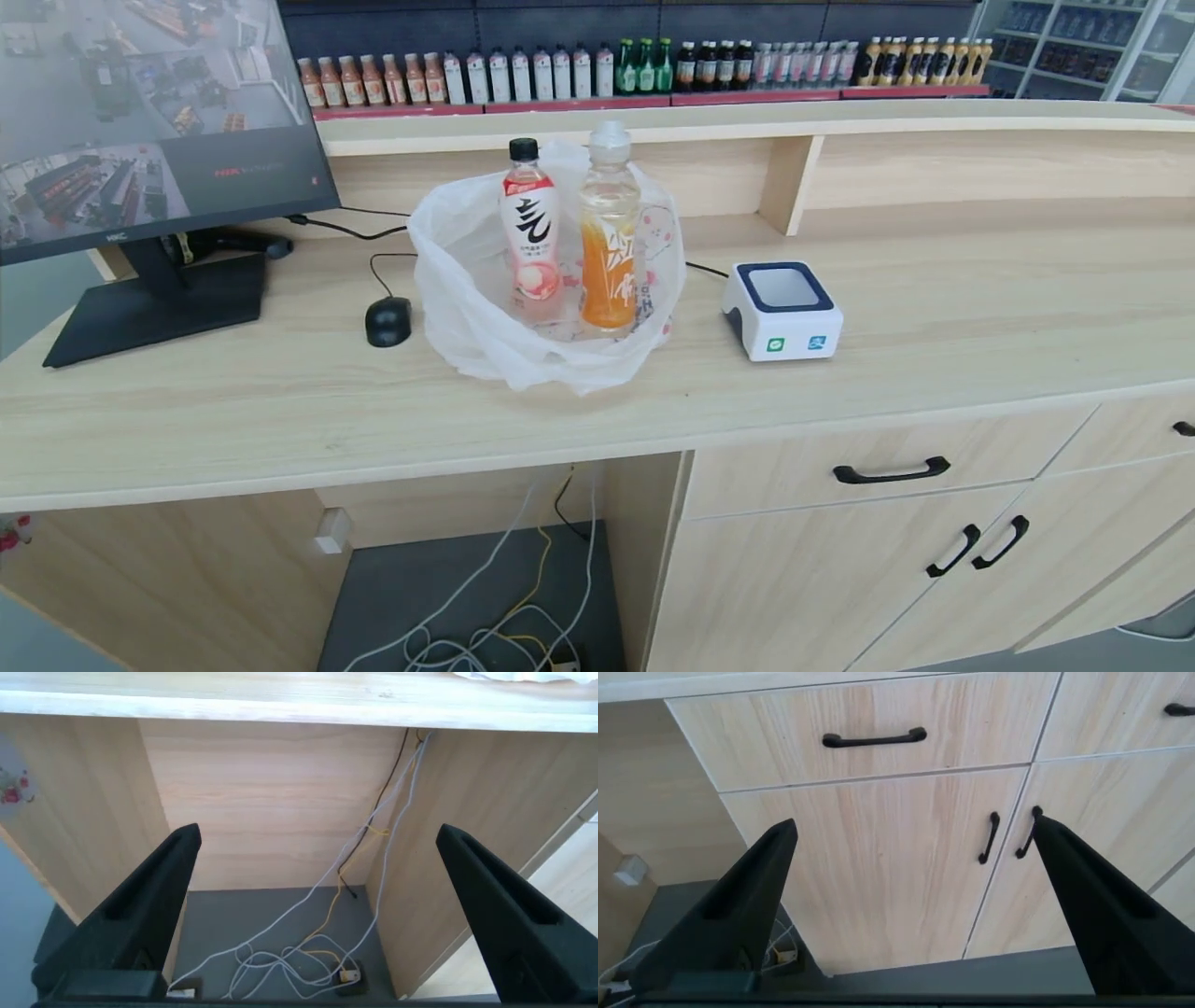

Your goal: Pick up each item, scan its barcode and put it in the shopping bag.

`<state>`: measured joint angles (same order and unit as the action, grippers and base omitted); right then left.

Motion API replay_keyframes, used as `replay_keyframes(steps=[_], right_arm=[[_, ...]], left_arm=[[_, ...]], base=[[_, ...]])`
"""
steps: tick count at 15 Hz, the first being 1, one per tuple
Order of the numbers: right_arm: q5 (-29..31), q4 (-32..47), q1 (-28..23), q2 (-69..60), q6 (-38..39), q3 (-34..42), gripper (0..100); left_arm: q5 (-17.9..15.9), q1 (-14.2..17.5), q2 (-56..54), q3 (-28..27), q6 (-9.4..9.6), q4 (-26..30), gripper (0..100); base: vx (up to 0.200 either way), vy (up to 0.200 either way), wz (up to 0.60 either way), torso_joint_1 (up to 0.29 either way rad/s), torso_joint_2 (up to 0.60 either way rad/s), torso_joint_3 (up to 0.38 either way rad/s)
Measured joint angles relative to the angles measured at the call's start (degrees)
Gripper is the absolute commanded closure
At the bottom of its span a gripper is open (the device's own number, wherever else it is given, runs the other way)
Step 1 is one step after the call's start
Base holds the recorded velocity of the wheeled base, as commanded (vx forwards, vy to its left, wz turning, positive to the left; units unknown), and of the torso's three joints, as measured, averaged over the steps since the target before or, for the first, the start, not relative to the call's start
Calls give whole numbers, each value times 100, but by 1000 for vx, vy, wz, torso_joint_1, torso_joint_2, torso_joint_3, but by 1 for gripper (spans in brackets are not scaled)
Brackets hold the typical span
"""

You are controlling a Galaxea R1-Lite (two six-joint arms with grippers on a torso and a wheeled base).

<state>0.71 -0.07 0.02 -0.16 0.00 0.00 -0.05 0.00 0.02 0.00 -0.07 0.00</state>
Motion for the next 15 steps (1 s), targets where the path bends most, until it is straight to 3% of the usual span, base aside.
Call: replay_keyframes(steps=[4, 13, 15], right_arm=[[-2, 7, 20, -5, 68, -2, 0], [0, 0, 11, -2, 68, 0, 0], [0, -2, 11, -2, 68, 0, 0]], left_arm=[[5, 0, 0, 0, 0, 2, 0], [5, 0, 0, 0, -6, 0, 0], [5, 0, 0, 0, -6, 0, 0]], base=[[0, -200, 150, -120, 234, 105], [0, -200, 0, -6, 17, 9], [0, 0, 0, 0, 0, 0]])
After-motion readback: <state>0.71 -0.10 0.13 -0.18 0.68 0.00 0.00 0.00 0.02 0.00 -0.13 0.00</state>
